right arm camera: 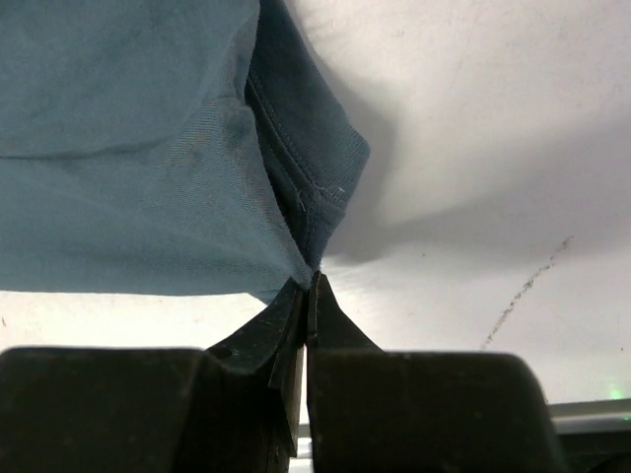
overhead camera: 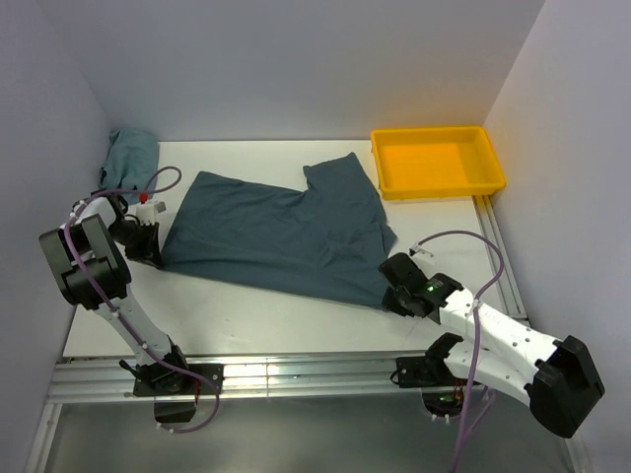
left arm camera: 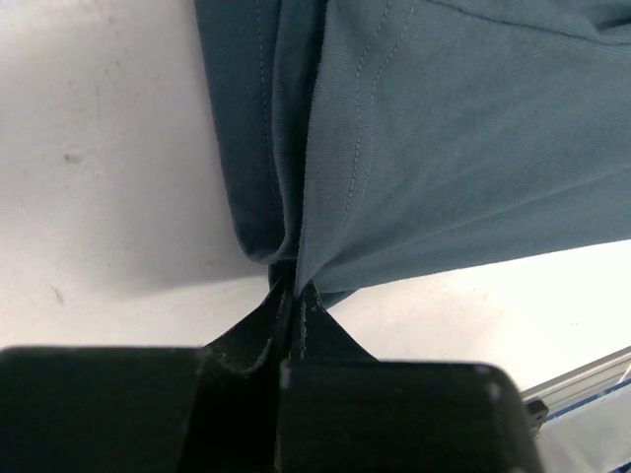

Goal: Roll the t-shirts
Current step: Fold the tshirt

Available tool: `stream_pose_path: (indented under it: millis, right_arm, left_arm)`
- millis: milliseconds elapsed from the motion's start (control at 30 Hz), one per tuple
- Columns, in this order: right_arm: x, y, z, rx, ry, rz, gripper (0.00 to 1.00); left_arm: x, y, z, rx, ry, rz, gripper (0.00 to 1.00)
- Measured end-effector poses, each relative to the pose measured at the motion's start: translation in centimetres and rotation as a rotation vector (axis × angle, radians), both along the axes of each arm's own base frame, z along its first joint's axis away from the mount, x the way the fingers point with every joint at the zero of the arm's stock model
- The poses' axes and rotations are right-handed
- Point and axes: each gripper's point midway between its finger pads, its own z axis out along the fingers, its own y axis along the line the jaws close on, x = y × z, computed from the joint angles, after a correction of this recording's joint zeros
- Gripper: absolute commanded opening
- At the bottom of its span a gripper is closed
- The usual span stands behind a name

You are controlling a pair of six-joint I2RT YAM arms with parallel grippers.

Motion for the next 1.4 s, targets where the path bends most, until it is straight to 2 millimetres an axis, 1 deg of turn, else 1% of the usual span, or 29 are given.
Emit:
stream_pose_path:
  millis: [133, 267, 367, 400, 433, 467, 500, 533, 567, 600, 633, 667, 733, 867, 967, 1033, 1067, 1167, 1200, 1300, 1400]
  right_arm:
    - [-0.8, 0.2, 0.0, 0.009, 0.019, 0.011, 0.0]
    - [-1.6, 0.9, -0.2, 0.029, 0.037, 0.03, 0.0]
    - [-2.3, 1.3, -0.6, 0.031, 0.056, 0.039, 0.01]
    - [-2.5, 1.4, -0.7, 0.031, 0.062, 0.041, 0.02]
    - [-2.6, 1.5, -0.9, 0.029, 0.067, 0.042, 0.07]
    - [-2.7, 1.5, -1.0, 0.029, 0.07, 0.042, 0.1]
    - [-2.8, 1.5, -1.1, 0.027, 0.075, 0.04, 0.15]
    - [-2.8, 1.5, -1.1, 0.027, 0.078, 0.036, 0.26]
    - [-2.9, 1.6, -1.2, 0.027, 0.08, 0.034, 0.31]
    - [-2.9, 1.5, -1.2, 0.024, 0.082, 0.029, 0.36]
    - [-3.0, 1.4, -1.2, 0.019, 0.084, 0.028, 0.46]
    - [-3.0, 1.2, -1.3, 0.013, 0.086, 0.021, 0.5]
    - [-3.2, 0.6, -1.4, -0.011, 0.093, 0.012, 0.58]
    - [-3.5, -0.3, -1.4, -0.05, 0.101, -0.005, 0.63]
    - [-3.2, -0.8, -0.5, -0.072, 0.085, -0.015, 0.65]
    - [-2.5, -0.8, 0.7, -0.072, 0.053, -0.024, 0.65]
    - [-1.8, -0.7, 1.7, -0.067, 0.028, -0.027, 0.65]
    - [1.0, -0.2, 4.5, -0.028, -0.059, -0.044, 0.64]
    - [2.2, -0.1, 5.5, -0.016, -0.089, -0.052, 0.64]
    - [5.9, 0.1, 7.3, 0.004, -0.142, -0.073, 0.62]
    - [9.5, 0.8, 7.9, -0.012, -0.159, -0.067, 0.6]
  left_arm:
    - [-0.6, 0.5, 0.0, 0.003, 0.012, -0.005, 0.0]
    - [-1.1, 1.0, -0.1, 0.015, 0.021, -0.014, 0.0]
    - [-1.6, 1.1, -0.5, 0.018, 0.035, -0.021, 0.0]
    - [-1.8, 1.0, -0.6, 0.019, 0.038, -0.026, 0.0]
    - [-1.9, 1.0, -0.7, 0.019, 0.042, -0.03, 0.03]
    - [-2.0, 1.0, -0.7, 0.019, 0.043, -0.033, 0.16]
    - [-2.0, 1.1, -0.7, 0.022, 0.041, -0.038, 0.22]
    - [-2.0, 1.1, -0.7, 0.022, 0.041, -0.042, 0.28]
    - [-2.1, 1.1, -0.6, 0.02, 0.045, -0.04, 0.39]
    - [-2.1, 1.1, -0.5, 0.021, 0.047, -0.045, 0.43]
    - [-2.1, 1.2, -0.3, 0.02, 0.047, -0.044, 0.46]
    - [-1.9, 1.4, 0.0, 0.023, 0.043, -0.044, 0.51]
    - [-1.2, 2.0, 0.9, 0.033, 0.021, -0.04, 0.55]
    - [1.2, 3.3, 3.7, 0.069, -0.061, -0.034, 0.57]
    - [3.1, 4.1, 5.9, 0.092, -0.126, -0.033, 0.57]
    - [4.1, 4.3, 7.4, 0.092, -0.165, -0.034, 0.57]
    - [4.6, 4.4, 8.0, 0.094, -0.184, -0.034, 0.56]
    - [6.3, 3.8, 10.2, 0.08, -0.248, -0.049, 0.55]
    - [6.7, 3.4, 10.6, 0.076, -0.263, -0.057, 0.55]
    - [8.1, 0.8, 10.9, 0.058, -0.284, -0.099, 0.52]
    - [9.8, -2.7, 11.2, 0.027, -0.32, -0.148, 0.48]
